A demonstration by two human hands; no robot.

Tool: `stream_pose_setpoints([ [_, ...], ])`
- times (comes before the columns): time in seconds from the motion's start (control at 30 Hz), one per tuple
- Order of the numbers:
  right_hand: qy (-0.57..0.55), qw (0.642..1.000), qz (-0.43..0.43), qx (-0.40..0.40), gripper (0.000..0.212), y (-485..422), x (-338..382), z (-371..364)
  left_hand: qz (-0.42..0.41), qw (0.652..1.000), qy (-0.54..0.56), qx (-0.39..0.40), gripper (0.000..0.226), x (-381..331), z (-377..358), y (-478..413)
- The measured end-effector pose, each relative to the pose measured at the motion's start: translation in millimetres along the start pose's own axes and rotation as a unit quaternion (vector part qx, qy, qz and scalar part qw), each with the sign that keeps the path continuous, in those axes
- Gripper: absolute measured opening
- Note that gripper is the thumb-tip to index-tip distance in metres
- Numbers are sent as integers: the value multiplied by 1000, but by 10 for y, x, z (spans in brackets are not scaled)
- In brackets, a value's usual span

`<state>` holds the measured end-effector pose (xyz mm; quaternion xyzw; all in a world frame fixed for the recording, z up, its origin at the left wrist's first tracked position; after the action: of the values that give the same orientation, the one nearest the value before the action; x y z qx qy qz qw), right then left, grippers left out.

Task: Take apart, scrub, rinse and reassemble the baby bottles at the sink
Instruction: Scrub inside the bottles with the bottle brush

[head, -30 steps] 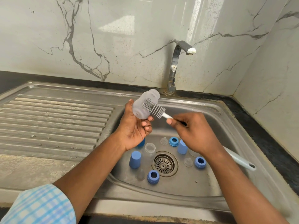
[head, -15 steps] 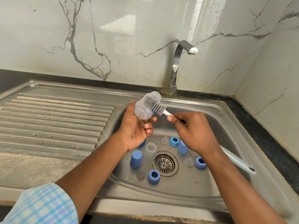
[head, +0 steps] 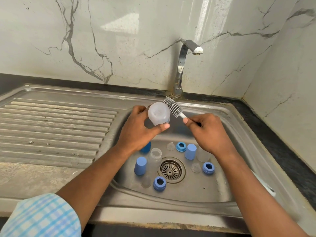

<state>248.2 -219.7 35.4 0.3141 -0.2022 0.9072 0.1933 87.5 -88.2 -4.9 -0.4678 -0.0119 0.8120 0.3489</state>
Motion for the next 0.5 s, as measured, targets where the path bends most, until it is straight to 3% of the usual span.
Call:
stream_pose_setpoints([
  [0.13,44,999,-22,15,37,6,-56,-62,-7,998,50,24,61,5,-58,21],
  [0.3,48,997,20,-63,36,30,44,82,18,999,29,-21,55,58,35,-2],
  [0.5,90,993,77,11,29,119,265,-186,-22,997,-51,-53,54,33,59,-17],
])
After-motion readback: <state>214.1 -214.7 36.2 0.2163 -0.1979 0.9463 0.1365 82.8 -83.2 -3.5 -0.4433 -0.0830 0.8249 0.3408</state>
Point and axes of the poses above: each hand's wrist, its own y-axis away from the middle knuckle, its own z-axis out of the back of the hand, x = y × z, the point moved 7 cm from there along -y, towards the middle knuckle, and after that the axes turned 3 degrees about x, right-handed, at the moved point
